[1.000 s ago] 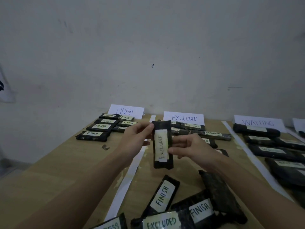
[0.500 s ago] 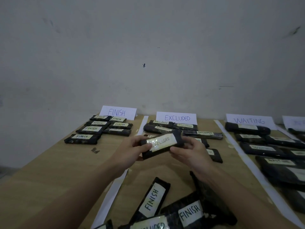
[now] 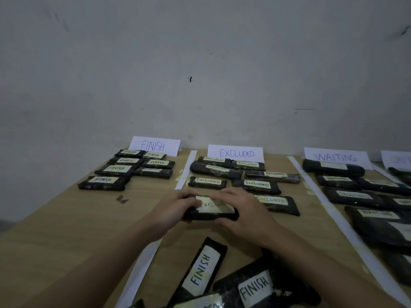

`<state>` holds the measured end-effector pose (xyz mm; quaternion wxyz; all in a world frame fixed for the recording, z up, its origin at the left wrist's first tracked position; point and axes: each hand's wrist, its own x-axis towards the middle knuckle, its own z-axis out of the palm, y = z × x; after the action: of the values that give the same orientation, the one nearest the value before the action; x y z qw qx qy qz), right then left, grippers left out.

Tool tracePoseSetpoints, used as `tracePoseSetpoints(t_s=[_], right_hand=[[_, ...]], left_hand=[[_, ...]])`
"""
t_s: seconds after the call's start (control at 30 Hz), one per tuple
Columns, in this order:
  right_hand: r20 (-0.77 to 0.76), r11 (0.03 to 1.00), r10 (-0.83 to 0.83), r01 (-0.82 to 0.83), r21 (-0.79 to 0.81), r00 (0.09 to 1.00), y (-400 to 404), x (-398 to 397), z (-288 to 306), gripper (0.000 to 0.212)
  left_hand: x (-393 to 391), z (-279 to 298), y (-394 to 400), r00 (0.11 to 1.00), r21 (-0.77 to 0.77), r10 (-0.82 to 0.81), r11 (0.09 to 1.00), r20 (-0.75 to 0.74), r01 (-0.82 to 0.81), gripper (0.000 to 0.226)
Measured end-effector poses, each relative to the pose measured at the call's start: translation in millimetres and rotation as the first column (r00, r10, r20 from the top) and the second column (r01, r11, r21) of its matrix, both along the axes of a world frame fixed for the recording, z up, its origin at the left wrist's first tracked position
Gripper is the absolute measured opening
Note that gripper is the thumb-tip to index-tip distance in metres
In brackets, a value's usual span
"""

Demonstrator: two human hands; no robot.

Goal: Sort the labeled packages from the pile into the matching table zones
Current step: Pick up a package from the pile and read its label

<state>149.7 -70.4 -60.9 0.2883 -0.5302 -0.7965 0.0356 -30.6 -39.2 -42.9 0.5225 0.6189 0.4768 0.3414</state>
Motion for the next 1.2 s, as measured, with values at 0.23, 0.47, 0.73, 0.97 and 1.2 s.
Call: tracePoseSetpoints(t_s=[0.23, 0.47, 0.73, 0.97, 1.2], right_hand=[[0.133, 0.986, -0.098, 0.115, -0.124, 0.986, 47, -5, -2, 0.047], [0.311, 0.963, -0.106, 0.175, -0.203, 0.945, 69, -14, -4, 0.041], [0.138, 0.98, 0.137, -0.114, -0.163, 0.981, 23, -21, 17, 0.03], [0.275, 0.838, 0.424, -0.258, -0.48, 0.863, -34, -22, 27, 0.043], [0.286, 0.914, 0.301, -0.19, -0.359, 0.91, -34, -16, 23, 0.051]], left_hand=[[-25, -16, 14, 0.959, 0.182, 0.2, 0.969, -0.202, -0.164, 0.025], [-39, -27, 0, 0.926, 0.357, 0.133, 0.934, -0.354, 0.002, 0.024], [-45, -18, -11, 0.895, 0.467, 0.111, 0.877, -0.431, 0.116, 0.021], [-39, -16, -24, 0.885, 0.475, 0.071, 0.861, -0.46, 0.179, 0.019], [-32, -13, -29, 0.896, 0.497, 0.068, 0.849, -0.439, 0.179, 0.019]])
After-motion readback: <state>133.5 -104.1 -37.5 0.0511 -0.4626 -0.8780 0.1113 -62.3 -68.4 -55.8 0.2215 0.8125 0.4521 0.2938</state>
